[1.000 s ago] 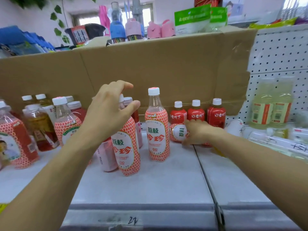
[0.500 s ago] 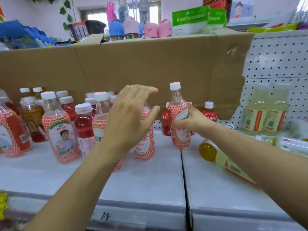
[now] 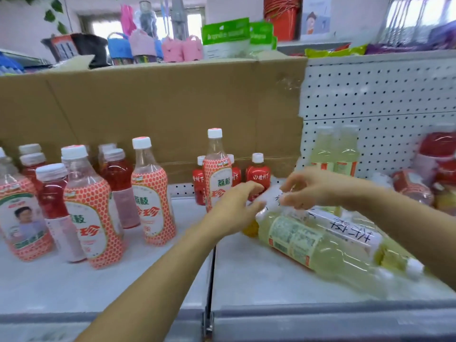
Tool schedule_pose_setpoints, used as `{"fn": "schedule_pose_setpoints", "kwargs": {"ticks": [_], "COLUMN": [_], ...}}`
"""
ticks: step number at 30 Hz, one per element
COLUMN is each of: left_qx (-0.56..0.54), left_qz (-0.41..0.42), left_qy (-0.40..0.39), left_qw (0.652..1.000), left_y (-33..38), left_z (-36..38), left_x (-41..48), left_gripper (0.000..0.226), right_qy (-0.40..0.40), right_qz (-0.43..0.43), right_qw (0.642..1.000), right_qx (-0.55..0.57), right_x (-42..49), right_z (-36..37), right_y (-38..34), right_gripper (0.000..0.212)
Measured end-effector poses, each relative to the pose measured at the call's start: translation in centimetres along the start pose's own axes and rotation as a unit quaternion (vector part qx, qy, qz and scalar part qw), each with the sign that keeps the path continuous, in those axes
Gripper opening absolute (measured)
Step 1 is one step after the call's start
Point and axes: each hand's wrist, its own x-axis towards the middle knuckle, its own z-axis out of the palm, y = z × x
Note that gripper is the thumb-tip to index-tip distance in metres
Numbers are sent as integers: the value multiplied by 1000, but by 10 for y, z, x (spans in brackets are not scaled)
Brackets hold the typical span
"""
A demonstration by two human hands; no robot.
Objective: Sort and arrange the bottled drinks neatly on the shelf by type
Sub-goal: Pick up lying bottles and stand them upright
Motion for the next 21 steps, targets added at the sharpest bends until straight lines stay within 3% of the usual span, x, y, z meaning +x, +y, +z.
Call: {"fn": "schedule_pose_setpoints", "kwargs": {"ticks": [4, 8, 11, 15, 21], "left_qx": [-53, 48, 41, -4, -119], "left_qz": [-159, -205, -234, -235, -146], "left_qy": [-99, -137, -142, -117, -31], "left_qw": [981, 968, 961, 965, 982], "left_y": [14, 16, 14, 10, 6], "left_z": [22, 32, 35, 33, 26], "left_x": [49, 62, 62, 56, 19], "left_gripper": [43, 51, 67, 60, 50], "right_qy": [-27, -22, -25, -10, 0], "right_qz": [14, 2, -5, -21, -6], "right_qw": [991, 961, 939, 919, 946], "right_qx": [-130, -276, -342, -394, -324], "right_x": [-42, -65, -77, -87, -103], "right_z": [15, 33, 40, 49, 45], "right_y": [9, 10, 13, 10, 15], "right_gripper": [43, 59, 69, 59, 58]}}
